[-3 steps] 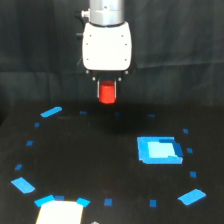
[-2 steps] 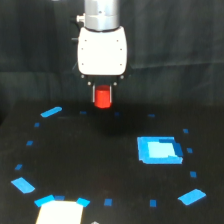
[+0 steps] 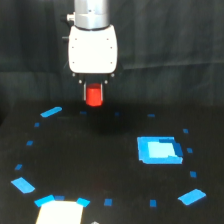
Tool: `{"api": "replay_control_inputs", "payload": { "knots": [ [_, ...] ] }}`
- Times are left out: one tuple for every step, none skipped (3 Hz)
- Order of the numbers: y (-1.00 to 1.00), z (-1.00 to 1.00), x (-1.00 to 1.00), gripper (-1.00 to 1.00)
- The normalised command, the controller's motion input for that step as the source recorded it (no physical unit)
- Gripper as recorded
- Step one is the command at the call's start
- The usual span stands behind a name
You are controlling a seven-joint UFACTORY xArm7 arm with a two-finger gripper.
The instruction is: Pick up the red object from the table
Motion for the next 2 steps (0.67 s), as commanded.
{"api": "replay_control_inputs", "payload": {
  "knots": [
    [0.06,-0.6,-0.13,-1.0],
    [-0.03,-0.81,0.0,-0.75]
  ]
}}
